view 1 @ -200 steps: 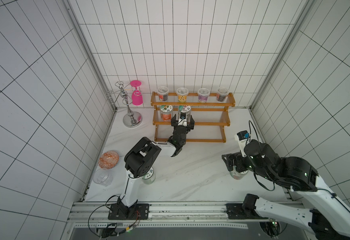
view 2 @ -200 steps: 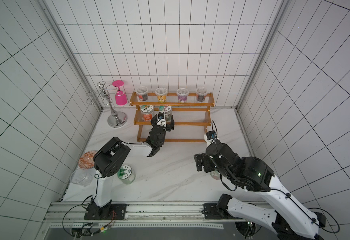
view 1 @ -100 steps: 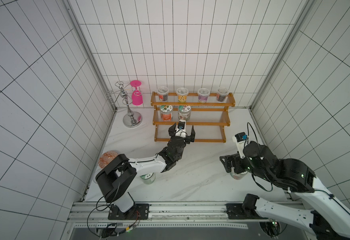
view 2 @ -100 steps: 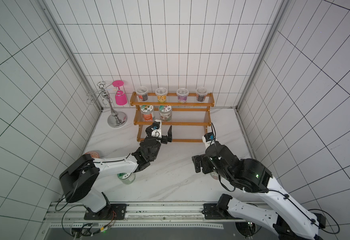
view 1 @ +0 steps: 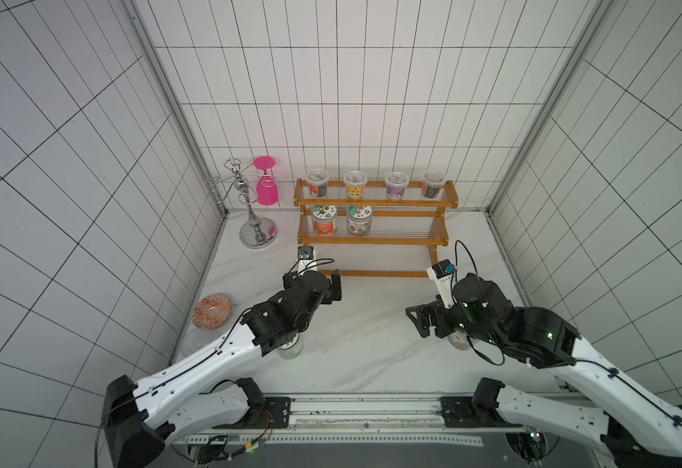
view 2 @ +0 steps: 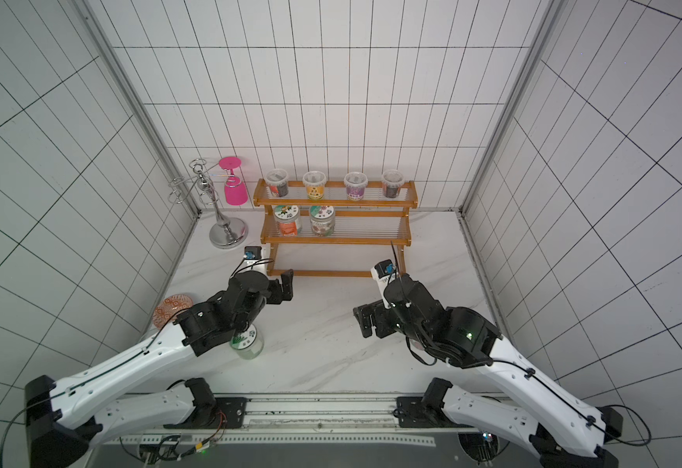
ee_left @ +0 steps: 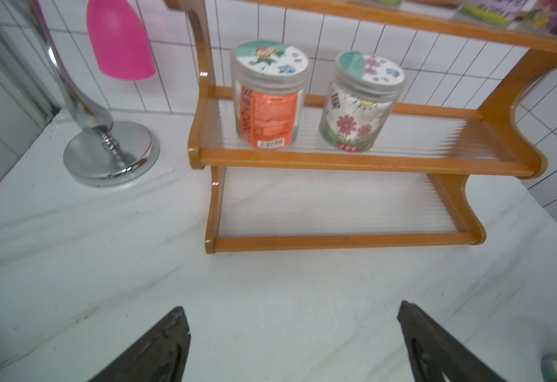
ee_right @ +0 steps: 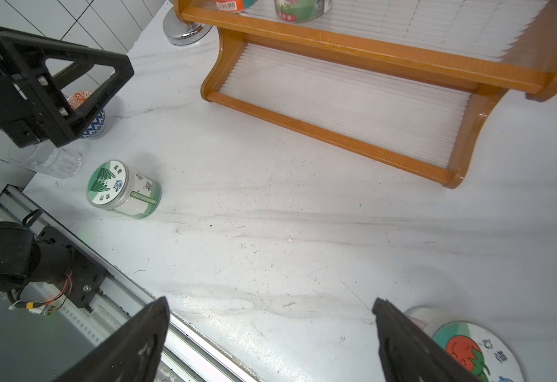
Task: Place the seed container on the shelf
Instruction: Pick up the seed jar at the center of the board.
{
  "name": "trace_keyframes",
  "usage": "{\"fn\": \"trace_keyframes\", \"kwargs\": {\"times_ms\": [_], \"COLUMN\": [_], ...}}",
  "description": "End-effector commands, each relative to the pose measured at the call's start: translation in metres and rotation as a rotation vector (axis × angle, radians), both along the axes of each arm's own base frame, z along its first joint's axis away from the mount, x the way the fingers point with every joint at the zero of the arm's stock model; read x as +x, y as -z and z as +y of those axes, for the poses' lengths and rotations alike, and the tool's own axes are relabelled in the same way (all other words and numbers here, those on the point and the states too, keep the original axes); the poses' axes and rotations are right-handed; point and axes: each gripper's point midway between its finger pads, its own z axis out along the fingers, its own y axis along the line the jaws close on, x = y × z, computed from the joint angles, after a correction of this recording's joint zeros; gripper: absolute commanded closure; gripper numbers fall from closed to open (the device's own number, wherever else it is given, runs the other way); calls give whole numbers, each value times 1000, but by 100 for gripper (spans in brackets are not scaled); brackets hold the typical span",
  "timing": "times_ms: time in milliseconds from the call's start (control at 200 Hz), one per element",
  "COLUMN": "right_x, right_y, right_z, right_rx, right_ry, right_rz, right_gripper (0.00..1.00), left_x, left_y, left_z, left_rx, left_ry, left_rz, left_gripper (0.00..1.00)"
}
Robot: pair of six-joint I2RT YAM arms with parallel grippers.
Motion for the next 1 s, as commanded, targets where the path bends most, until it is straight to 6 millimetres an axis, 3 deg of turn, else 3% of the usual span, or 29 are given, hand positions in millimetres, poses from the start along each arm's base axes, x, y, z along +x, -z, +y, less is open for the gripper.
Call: {"fn": "trace_keyframes", "kwargs": {"times_ms": [0, 235, 515, 874, 994], "right_x": [1, -2, -7, -8, -8], "right_y": [12, 32, 43, 48, 51], "right_z": [22, 47, 49, 45, 45], "right_rx": [25, 58, 56, 52, 46], "right_ry": [-68, -141, -151, -141, -142], "right_rz": [15, 63, 102, 107, 112], "right_gripper": [1, 1, 1, 1, 1], "left_x": [-38, -75, -85, -95, -102], "left_y": [43, 102, 139, 144, 144], "left_z": [35, 62, 76, 86, 79], "left_rx": [28, 3, -59, -54, -78], "left_ry": [-69, -195, -331, -391, -365], "left_rz": [274, 592, 778, 822, 846], "left_gripper": [1, 1, 1, 1, 1]}}
